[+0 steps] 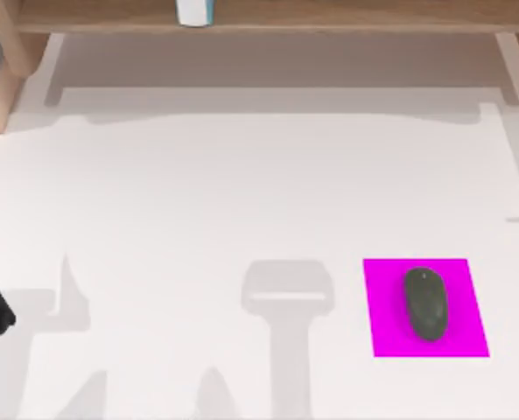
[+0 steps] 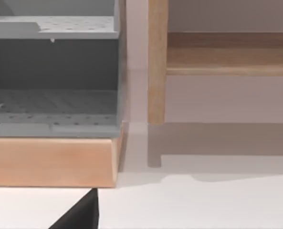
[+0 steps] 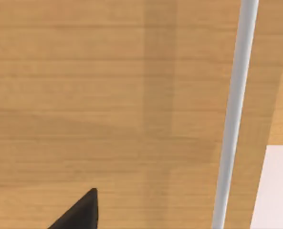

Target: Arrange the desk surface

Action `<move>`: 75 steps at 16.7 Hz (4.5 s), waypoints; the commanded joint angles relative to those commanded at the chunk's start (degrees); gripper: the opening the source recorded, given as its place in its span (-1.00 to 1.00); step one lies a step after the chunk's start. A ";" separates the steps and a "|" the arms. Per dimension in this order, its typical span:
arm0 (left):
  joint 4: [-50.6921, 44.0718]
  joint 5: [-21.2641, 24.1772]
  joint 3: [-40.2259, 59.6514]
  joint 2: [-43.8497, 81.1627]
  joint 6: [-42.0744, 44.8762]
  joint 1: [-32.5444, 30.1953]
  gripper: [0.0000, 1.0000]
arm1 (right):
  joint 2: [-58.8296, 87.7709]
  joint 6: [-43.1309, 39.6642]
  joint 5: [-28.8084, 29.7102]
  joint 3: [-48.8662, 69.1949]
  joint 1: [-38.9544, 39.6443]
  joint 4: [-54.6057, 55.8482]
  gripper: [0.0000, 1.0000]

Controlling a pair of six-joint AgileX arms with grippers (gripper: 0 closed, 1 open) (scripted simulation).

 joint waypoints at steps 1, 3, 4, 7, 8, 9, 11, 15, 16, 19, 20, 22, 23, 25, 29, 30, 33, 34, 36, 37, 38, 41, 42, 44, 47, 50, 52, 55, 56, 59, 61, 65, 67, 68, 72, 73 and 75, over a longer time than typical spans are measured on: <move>0.00 0.00 0.00 0.00 0.00 0.00 1.00 | 0.00 0.00 0.00 0.00 0.00 0.00 1.00; 0.00 0.00 0.00 0.00 0.00 0.00 1.00 | -0.11 0.05 0.14 0.06 0.31 -0.24 1.00; 0.00 0.00 0.00 0.00 0.00 0.00 1.00 | 0.09 0.02 0.54 0.74 0.60 -0.67 1.00; 0.00 0.00 0.00 0.00 0.00 0.00 1.00 | 1.11 -0.03 2.21 3.81 2.18 -2.75 1.00; 0.00 0.00 0.00 0.00 0.00 0.00 1.00 | 1.37 -0.04 2.62 4.61 2.60 -3.29 1.00; 0.00 0.00 0.00 0.00 0.00 0.00 1.00 | 1.50 -0.04 2.82 4.99 2.80 -3.56 1.00; 0.00 0.00 0.00 0.00 0.00 0.00 1.00 | 1.50 -0.04 2.83 5.01 2.81 -3.57 1.00; 0.00 0.00 0.00 0.00 0.00 0.00 1.00 | 1.50 -0.04 2.83 5.01 2.81 -3.57 0.55; 0.00 0.00 0.00 0.00 0.00 0.00 1.00 | 1.50 -0.04 2.83 5.01 2.81 -3.57 0.40; 0.00 0.00 0.00 0.00 0.00 0.00 1.00 | 1.50 -0.04 2.83 5.01 2.81 -3.57 -0.06; 0.00 0.00 0.00 0.00 0.00 0.00 1.00 | 1.50 -0.04 2.83 5.01 2.81 -3.57 -0.21; 0.00 0.00 0.00 0.00 0.00 0.00 1.00 | 1.50 -0.04 2.83 5.01 2.81 -3.57 -0.51; 0.00 0.00 0.00 0.00 0.00 0.00 1.00 | 1.50 -0.04 2.83 5.01 2.81 -3.57 -0.66; 0.00 0.00 0.00 0.00 0.00 0.00 1.00 | 1.50 -0.04 2.83 5.01 2.81 -3.57 -0.96; 0.00 0.00 0.00 0.00 0.00 0.00 1.00 | 1.50 -0.04 2.83 5.01 2.81 -3.57 -1.00; 0.00 0.00 0.00 0.00 0.00 0.00 1.00 | 1.50 -0.04 2.83 5.01 2.81 -3.57 -1.00; 0.00 0.00 0.00 0.00 0.00 0.00 1.00 | 1.50 -0.04 2.83 5.01 2.81 -3.57 -1.00; 0.00 0.00 0.00 0.00 0.00 0.00 1.00 | 1.62 0.08 2.86 4.95 2.72 -3.70 -1.00; 0.00 0.00 0.00 0.00 0.00 0.00 1.00 | 1.89 0.05 3.33 5.82 3.07 -4.20 -1.00; 0.00 0.00 0.00 0.00 0.00 0.00 1.00 | 2.27 0.04 3.89 6.94 3.60 -4.90 -1.00; 0.00 0.00 0.00 0.00 0.00 0.00 1.00 | 2.78 0.04 4.58 8.39 4.34 -5.82 -1.00; 0.00 0.00 0.00 0.00 0.00 0.00 1.00 | 4.65 0.02 7.07 13.53 7.05 -9.15 -1.00; 0.00 0.00 0.00 0.00 0.00 0.00 1.00 | 5.26 0.01 7.88 15.11 7.85 -10.20 -1.00; 0.00 0.00 0.00 0.00 0.00 0.00 1.00 | 6.16 0.02 9.09 17.41 8.94 -11.72 -1.00; 0.00 0.00 0.00 0.00 0.00 0.00 1.00 | 6.34 0.02 9.35 17.89 9.14 -12.03 -1.00; 0.00 0.00 0.00 0.00 0.00 0.00 1.00 | 6.61 0.15 9.57 18.40 9.07 -12.57 -1.00; 0.00 0.00 0.00 0.00 0.00 0.00 1.00 | 7.91 0.18 10.36 20.90 9.97 -14.22 -1.00; 0.00 0.00 0.00 0.00 0.00 0.00 1.00 | 10.34 0.20 12.07 26.46 11.81 -17.59 -1.00; 0.00 0.00 0.00 0.00 0.00 0.00 1.00 | 11.02 0.17 12.66 28.38 12.37 -18.62 -1.00; 0.00 0.00 0.00 0.00 0.00 0.00 1.00 | 12.20 0.10 13.90 31.99 13.40 -20.48 -1.00; 0.00 0.00 0.00 0.00 0.00 0.00 1.00 | 12.24 0.09 13.94 32.09 13.43 -20.53 -1.00; 0.00 0.00 0.00 0.00 0.00 0.00 1.00 | 12.40 0.19 14.04 32.72 13.49 -21.06 -1.00; 0.00 0.00 0.00 0.00 0.00 0.00 1.00 | 13.74 0.17 14.60 35.73 14.18 -22.63 -1.00; 0.00 0.00 0.00 0.00 0.00 0.00 1.00 | 14.66 0.17 14.98 37.77 14.61 -23.71 -1.00; 0.00 0.00 0.00 0.00 0.00 0.00 1.00 | 18.39 0.17 16.81 46.19 16.23 -28.41 -1.00; 0.00 0.00 0.00 0.00 0.00 0.00 1.00 | 18.98 0.17 17.12 47.40 16.50 -29.17 -1.00; 0.00 0.00 0.00 0.00 0.00 0.00 1.00 | 19.36 0.15 17.31 48.10 16.66 -29.62 -1.00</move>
